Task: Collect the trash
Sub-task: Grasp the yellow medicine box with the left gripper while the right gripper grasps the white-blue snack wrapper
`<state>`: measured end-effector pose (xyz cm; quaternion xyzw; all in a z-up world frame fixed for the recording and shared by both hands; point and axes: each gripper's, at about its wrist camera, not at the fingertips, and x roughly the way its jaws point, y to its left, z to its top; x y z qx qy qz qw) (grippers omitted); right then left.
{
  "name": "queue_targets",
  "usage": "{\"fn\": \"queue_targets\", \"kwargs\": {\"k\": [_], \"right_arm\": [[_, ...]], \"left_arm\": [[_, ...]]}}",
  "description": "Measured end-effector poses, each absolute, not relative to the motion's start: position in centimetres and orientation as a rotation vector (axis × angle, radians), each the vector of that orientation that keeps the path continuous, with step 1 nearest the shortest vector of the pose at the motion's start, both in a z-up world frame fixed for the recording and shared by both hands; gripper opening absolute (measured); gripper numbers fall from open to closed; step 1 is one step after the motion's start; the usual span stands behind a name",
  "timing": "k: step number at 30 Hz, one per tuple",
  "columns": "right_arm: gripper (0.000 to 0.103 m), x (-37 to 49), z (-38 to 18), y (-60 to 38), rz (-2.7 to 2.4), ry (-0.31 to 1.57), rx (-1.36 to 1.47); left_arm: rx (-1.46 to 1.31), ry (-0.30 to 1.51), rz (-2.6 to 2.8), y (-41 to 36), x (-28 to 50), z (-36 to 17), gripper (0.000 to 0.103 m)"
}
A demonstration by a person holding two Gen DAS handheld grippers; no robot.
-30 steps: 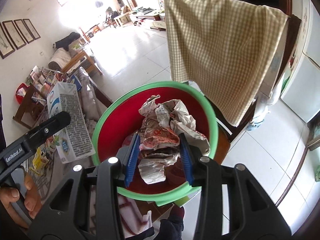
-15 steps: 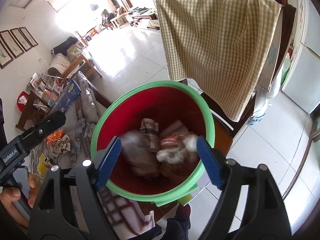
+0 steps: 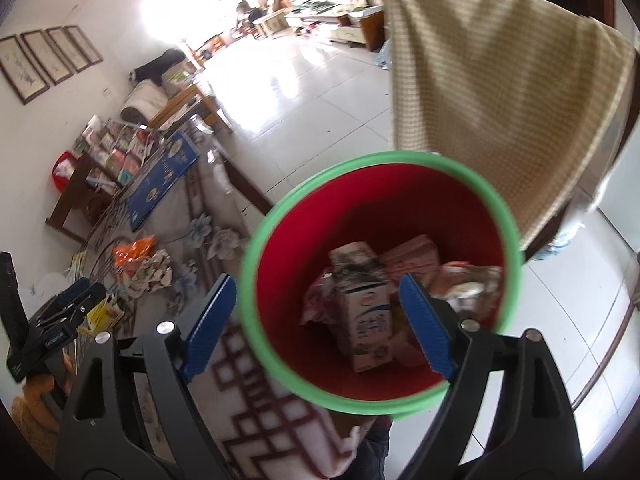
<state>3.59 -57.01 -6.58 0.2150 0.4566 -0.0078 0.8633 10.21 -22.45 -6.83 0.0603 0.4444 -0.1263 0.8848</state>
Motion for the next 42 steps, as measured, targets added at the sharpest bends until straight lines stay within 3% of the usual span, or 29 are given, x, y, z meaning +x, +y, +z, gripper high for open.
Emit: {"fn": "queue_targets", "kwargs": {"k": [6,11,19,22,23,24,25,34,35,36,37,41,42], "right_arm": [[0.083,4.2,-6.6,-52.6,0.026,0.98,0.42],[0.083,3.2,-6.9,-50.3,0.0,1.0,0.417],[0.083,1.5,-6.6,-45.6,-0.035,1.014,0.406],[0.083,1.1,-6.7,-43.7,-0.029,1.021,0.403],[0.083,1.0,-6.7,-42.8,-0.024,1.025,0.402],[0.083,1.1,-6.8,-42.0,-0.018,1.028,0.402],[0.083,1.3,-6.9,-41.1,-0.009,1.031,0.401],[0.083,3.7,-7.4,-30.8,0.153,1.073,0.329],[0.083,4.1,-7.4,-29.3,0.179,1.082,0.32],[0.083,4.3,-7.4,-28.5,0.194,1.086,0.312],[0.083,4.5,-7.2,-27.6,0.21,1.087,0.299],[0.087,4.6,-6.7,-25.1,0.244,1.082,0.266],[0.087,4.4,-6.6,-24.8,0.246,1.083,0.263]], "left_arm": [[0.333,0.991,-0.089,-11.4,12.4,-9.0,0.086],[0.305,1.097,-0.068,-3.3,14.6,-11.3,0.086],[0.325,1.281,-0.21,-1.1,16.2,-16.2,0.084],[0.291,1.253,-0.282,-1.6,14.8,-15.7,0.056],[0.281,1.238,-0.293,-1.5,14.3,-15.2,0.041],[0.265,1.232,-0.306,-1.4,14.0,-14.8,0.01],[0.209,1.241,-0.334,-1.1,13.4,-14.4,0.0],[0.005,1.197,-0.332,2.7,8.2,-13.3,0.002],[0.013,1.192,-0.328,3.1,8.5,-13.4,0.019],[0.045,1.179,-0.306,3.3,8.8,-13.2,0.044],[0.064,1.171,-0.302,3.3,9.1,-13.1,0.054],[0.148,1.164,-0.332,3.0,11.3,-13.3,0.079],[0.166,1.163,-0.329,2.8,11.7,-13.4,0.08]]}}
